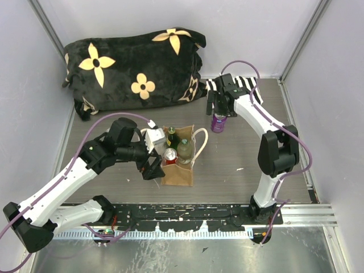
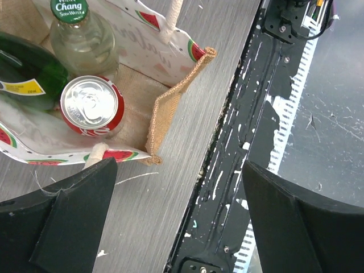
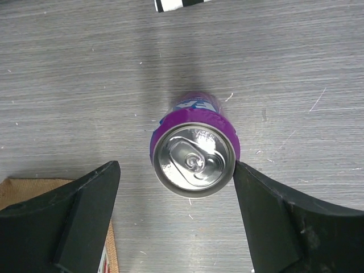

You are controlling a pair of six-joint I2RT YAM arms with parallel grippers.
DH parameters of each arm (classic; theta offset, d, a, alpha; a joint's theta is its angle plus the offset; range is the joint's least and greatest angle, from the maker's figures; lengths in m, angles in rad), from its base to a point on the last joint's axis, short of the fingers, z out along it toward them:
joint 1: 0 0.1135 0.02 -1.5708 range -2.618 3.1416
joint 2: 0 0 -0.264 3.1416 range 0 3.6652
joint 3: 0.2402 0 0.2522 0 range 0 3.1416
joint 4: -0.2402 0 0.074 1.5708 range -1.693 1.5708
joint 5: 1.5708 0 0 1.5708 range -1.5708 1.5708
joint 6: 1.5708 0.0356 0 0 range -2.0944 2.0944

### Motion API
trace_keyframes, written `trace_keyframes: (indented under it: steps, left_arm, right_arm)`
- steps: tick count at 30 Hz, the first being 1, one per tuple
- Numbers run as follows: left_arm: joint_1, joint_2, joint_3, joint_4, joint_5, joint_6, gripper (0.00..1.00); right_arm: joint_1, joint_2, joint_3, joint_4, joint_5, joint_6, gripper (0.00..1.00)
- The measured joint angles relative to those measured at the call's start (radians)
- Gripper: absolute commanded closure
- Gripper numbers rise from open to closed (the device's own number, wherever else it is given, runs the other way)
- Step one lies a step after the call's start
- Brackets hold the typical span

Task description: Place the beverage into the canvas bag

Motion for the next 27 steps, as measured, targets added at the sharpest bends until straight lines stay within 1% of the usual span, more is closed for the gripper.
trace_keyframes:
  steps: [2, 5, 9, 11, 12, 18, 20, 23, 27]
  left_arm:
    - [0.000, -0.002, -0.004, -0.010, 0.000, 0.003, 0.02]
    - [0.000, -0.003, -0.005, -0.010, 0.000, 0.010, 0.02]
    - [0.000, -0.006, -0.005, -0.012, 0.000, 0.019, 0.02]
    - [0.000, -0.006, -0.005, -0.013, -0.001, 0.021, 0.02]
    - [0.000, -0.007, -0.005, -0.013, 0.000, 0.022, 0.02]
    - [0.000, -0.006, -0.010, -0.013, -0.001, 0.022, 0.02]
    - [0.000, -0.006, -0.010, -0.013, -0.001, 0.022, 0.02]
    - [0.000, -0.006, -0.010, -0.013, -0.001, 0.022, 0.02]
    - [0.000, -0.006, -0.016, -0.013, -0.001, 0.022, 0.02]
  right_arm:
    - [0.000, 0.040, 0.038, -0.021, -0.006, -0.011, 0.14]
    - [-0.001, 0.093, 0.080, -0.043, -0.003, -0.021, 0.17]
    - [-0.002, 0.128, 0.082, -0.068, 0.004, -0.020, 0.19]
    - [-0.002, 0.133, 0.077, -0.081, 0.013, -0.017, 0.22]
    - [-0.002, 0.133, 0.074, -0.085, 0.016, -0.017, 0.27]
    - [-0.001, 0.132, 0.072, -0.084, 0.027, -0.016, 0.67]
    - [-0.001, 0.132, 0.071, -0.084, 0.028, -0.016, 0.78]
    - [-0.001, 0.132, 0.071, -0.084, 0.028, -0.017, 0.86]
    - [-0.001, 0.132, 0.072, -0.084, 0.027, -0.017, 0.92]
